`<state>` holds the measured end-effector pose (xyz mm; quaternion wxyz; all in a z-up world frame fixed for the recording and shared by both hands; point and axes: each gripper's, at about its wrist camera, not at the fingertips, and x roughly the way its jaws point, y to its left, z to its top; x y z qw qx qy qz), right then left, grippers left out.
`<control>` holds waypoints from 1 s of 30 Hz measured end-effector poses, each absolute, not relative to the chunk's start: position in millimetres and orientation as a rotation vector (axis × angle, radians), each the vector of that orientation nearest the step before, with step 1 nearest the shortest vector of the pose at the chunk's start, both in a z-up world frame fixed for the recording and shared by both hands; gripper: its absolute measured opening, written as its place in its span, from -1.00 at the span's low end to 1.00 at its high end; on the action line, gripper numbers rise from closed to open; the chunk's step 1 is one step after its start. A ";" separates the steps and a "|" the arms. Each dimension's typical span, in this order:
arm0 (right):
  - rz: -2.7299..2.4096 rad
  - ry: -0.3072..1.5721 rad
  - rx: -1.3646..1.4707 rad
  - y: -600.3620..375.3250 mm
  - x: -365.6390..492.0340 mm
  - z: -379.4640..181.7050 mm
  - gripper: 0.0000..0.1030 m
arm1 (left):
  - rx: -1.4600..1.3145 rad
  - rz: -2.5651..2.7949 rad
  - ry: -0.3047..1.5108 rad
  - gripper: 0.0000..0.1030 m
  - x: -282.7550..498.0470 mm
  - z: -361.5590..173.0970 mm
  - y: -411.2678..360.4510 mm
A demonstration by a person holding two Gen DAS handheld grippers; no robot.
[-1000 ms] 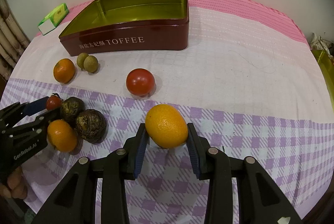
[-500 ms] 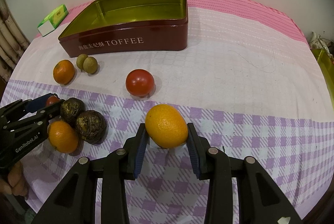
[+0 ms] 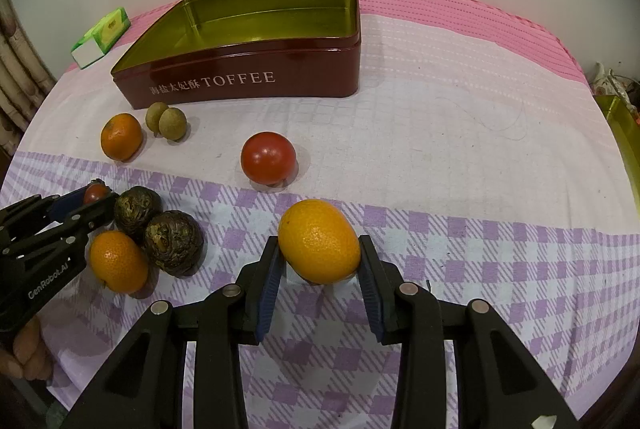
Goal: Organize fruits
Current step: 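Carry the orange and tomato into the TOFFEE tin and open both grippers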
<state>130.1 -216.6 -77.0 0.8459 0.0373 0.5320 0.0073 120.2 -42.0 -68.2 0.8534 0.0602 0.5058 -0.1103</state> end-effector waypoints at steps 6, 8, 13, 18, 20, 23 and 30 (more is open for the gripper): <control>0.014 1.122 0.074 -216.6 130.8 -77.4 -0.32 | 0.128 -0.232 1.064 -0.45 120.4 -68.2 -41.4; 0.014 1.122 0.073 -216.7 131.1 -77.5 -0.32 | 0.126 -0.232 1.064 -0.45 120.4 -68.2 -41.6; 0.013 1.122 0.073 -218.4 132.1 -77.5 -0.33 | 0.129 -0.232 1.064 -0.45 120.4 -68.1 -41.4; 0.010 1.125 0.071 -217.1 131.8 -78.0 -0.33 | 0.125 -0.231 1.066 -0.45 121.5 -68.0 -41.5; 0.008 1.129 0.070 -217.5 131.9 -77.8 -0.33 | 0.124 -0.230 1.068 -0.45 120.4 -67.8 -41.9; 0.006 1.137 0.074 -218.1 132.6 -77.8 -0.34 | 0.123 -0.230 1.071 -0.45 121.3 -67.3 -41.3; 0.003 1.150 0.080 -216.7 129.5 -77.3 -0.34 | 0.121 -0.232 1.072 -0.45 117.8 -65.3 -41.7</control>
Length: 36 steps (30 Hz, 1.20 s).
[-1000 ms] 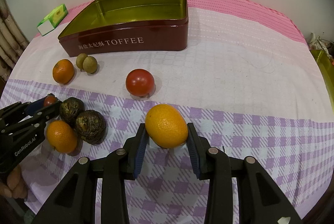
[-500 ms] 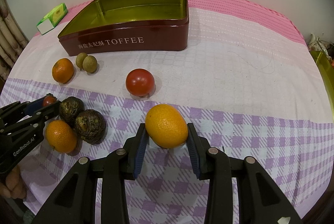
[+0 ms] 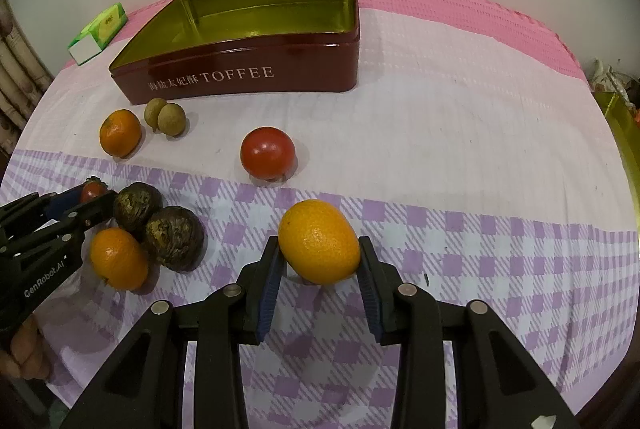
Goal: Organize fruits
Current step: 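Carry the orange and tomato into the TOFFEE tin and open both grippers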
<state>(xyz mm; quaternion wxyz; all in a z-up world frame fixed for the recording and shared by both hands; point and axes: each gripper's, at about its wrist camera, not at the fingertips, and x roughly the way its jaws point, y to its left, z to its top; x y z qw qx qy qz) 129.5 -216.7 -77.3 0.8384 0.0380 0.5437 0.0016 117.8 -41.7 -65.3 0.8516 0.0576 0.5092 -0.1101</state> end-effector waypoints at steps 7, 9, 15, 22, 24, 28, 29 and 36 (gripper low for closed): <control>0.011 1.142 0.089 -216.5 127.0 -70.0 -0.35 | 0.109 -0.239 1.065 -0.45 119.1 -57.5 -40.6; 0.014 1.135 0.088 -216.2 126.2 -66.4 -0.35 | 0.107 -0.244 1.063 -0.45 120.1 -54.4 -40.4; 0.023 1.090 0.098 -220.3 129.3 -51.4 -0.35 | 0.105 -0.242 1.031 -0.45 122.6 -40.0 -37.8; 0.037 1.059 0.081 -220.0 147.5 -33.1 -0.35 | 0.089 -0.235 0.995 -0.45 135.5 -18.8 -34.1; 0.043 1.049 0.078 -218.3 156.8 -27.8 -0.35 | 0.084 -0.236 0.985 -0.45 142.8 -14.2 -33.8; 0.056 1.026 0.066 -213.6 175.1 -18.7 -0.35 | 0.080 -0.233 0.967 -0.45 159.3 -5.6 -33.4; 0.061 1.019 0.062 -212.6 182.2 -16.5 -0.35 | 0.077 -0.232 0.963 -0.45 164.9 -3.6 -33.6; 0.077 1.010 0.062 -206.6 220.7 -11.8 -0.35 | 0.079 -0.221 0.947 -0.45 202.1 3.7 -35.4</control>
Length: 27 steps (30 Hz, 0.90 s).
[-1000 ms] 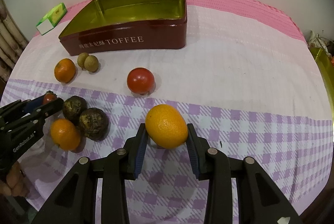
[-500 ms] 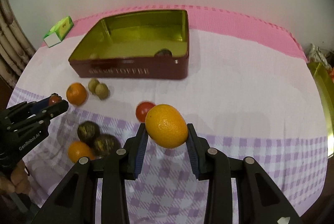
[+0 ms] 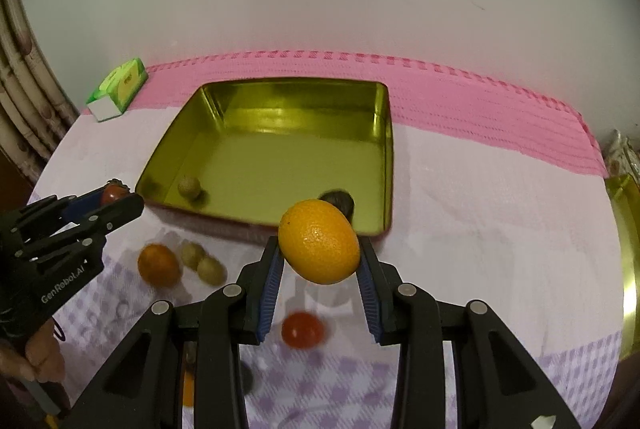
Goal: Organize fruits
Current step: 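Carry the orange and tomato into the TOFFEE tin and open both grippers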
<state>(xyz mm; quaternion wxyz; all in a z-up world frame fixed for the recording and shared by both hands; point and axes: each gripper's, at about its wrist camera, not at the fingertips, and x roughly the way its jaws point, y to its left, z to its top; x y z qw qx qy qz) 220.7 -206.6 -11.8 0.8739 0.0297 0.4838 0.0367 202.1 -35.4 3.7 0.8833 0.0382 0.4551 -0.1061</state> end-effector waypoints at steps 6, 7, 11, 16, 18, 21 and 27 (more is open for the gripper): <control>0.085 1.029 0.058 -201.9 246.8 -20.2 -0.35 | 0.077 -0.217 0.966 -0.45 223.9 -5.3 -36.9; 0.085 1.036 0.054 -200.8 251.9 -23.2 -0.35 | 0.076 -0.218 0.972 -0.45 226.8 -7.6 -37.2; 0.090 1.060 0.055 -198.5 261.9 -33.6 -0.35 | 0.088 -0.221 0.985 -0.45 235.7 -15.0 -40.3; 0.091 1.079 0.047 -196.1 269.9 -43.3 -0.35 | 0.093 -0.224 1.001 -0.45 246.6 -23.3 -42.5; 0.092 1.086 0.050 -196.7 272.4 -45.5 -0.34 | 0.095 -0.225 1.006 -0.45 249.7 -25.7 -43.5; 0.087 1.094 0.049 -198.4 275.3 -49.3 -0.34 | 0.099 -0.220 1.013 -0.45 252.9 -29.3 -44.0; 0.084 1.103 0.050 -199.1 277.9 -53.9 -0.34 | 0.107 -0.219 1.030 -0.45 256.9 -36.1 -47.2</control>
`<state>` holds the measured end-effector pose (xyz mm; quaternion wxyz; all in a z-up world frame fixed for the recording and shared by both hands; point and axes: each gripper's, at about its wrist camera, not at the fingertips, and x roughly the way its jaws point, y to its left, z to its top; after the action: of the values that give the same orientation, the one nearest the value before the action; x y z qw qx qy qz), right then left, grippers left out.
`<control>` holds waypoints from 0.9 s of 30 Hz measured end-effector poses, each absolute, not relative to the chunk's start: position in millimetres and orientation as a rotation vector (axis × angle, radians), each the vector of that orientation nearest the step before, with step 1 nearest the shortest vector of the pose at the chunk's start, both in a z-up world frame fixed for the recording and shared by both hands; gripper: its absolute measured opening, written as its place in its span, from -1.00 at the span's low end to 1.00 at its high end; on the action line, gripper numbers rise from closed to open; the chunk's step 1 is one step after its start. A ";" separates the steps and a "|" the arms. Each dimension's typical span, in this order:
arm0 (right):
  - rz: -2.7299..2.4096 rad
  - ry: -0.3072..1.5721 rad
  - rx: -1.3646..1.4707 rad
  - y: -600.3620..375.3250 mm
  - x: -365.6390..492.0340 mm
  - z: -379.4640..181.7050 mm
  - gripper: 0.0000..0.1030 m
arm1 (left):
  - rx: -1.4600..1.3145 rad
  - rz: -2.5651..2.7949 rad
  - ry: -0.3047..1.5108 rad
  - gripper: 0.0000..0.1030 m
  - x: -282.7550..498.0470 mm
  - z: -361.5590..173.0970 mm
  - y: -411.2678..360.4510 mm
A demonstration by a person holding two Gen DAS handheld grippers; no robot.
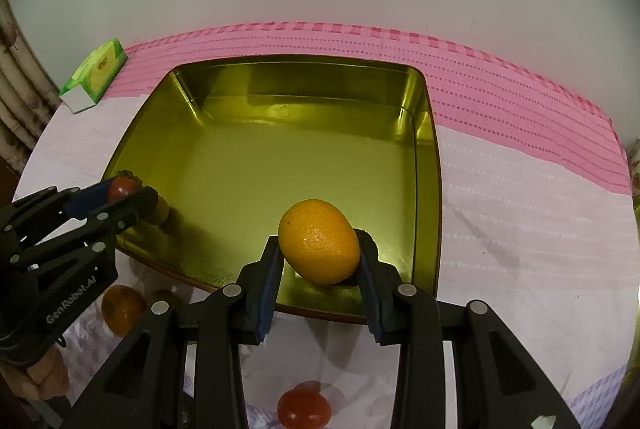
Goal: Organize fruits
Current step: 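Carry the orange and tomato into the TOFFEE tin and open both grippers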
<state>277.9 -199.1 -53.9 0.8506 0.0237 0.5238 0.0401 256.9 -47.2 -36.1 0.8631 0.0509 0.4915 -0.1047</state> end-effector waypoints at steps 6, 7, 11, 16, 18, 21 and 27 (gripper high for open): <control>0.086 1.105 0.058 -199.7 277.3 -53.6 -0.32 | 0.111 -0.212 1.054 -0.45 260.4 -43.3 -49.6; 0.086 1.105 0.062 -200.2 277.2 -53.8 -0.30 | 0.117 -0.208 1.055 -0.45 260.3 -44.0 -50.3; 0.091 1.099 0.072 -201.8 276.1 -52.3 -0.30 | 0.128 -0.208 1.058 -0.44 260.3 -45.1 -52.1; 0.094 1.093 0.065 -200.6 274.5 -50.5 -0.30 | 0.133 -0.203 1.058 -0.43 260.1 -45.2 -53.2; 0.095 1.091 0.065 -200.4 273.5 -49.7 -0.30 | 0.132 -0.202 1.062 -0.43 260.1 -45.3 -53.4; 0.092 1.088 0.062 -199.8 272.2 -48.6 -0.30 | 0.126 -0.207 1.067 -0.38 259.4 -44.4 -53.5; 0.085 1.086 0.064 -198.7 270.6 -46.4 -0.30 | 0.130 -0.202 1.060 -0.29 254.5 -41.4 -52.6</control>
<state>270.6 -198.7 -46.4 0.8549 0.0306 0.5163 0.0402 254.5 -52.6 -41.4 0.8558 0.0620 0.5045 -0.0959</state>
